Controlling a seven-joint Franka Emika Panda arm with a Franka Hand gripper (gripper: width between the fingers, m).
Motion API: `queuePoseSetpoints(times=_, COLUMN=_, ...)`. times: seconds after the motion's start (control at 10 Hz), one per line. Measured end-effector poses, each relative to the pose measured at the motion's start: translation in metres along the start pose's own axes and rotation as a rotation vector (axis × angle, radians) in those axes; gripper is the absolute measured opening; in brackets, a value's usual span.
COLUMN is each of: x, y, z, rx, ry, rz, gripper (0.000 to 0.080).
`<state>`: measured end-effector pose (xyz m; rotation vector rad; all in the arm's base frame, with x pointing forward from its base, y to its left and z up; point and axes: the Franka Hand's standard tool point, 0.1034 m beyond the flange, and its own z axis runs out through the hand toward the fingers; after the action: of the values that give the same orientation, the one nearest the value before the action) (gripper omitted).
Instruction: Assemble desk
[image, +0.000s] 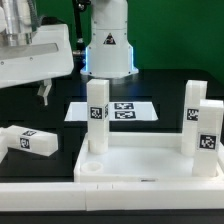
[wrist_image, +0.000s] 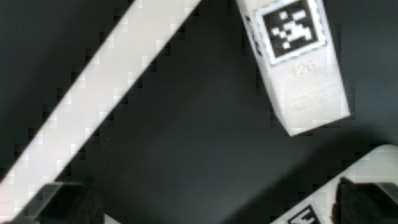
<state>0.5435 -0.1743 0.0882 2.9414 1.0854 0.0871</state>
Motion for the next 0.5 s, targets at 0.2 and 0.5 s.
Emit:
queuePoseSetpoints(times=0.2, x=-0.0031, y=0.0018, z=0.0000, rx=0.000, ry=-0.001, rz=0.010, gripper=0.0648)
queuePoseSetpoints(times=0.5, x=-0.0041, y=-0.0015, z=0.0025, rx=0.022, ry=-0.012, rz=0.045, gripper=0.0648)
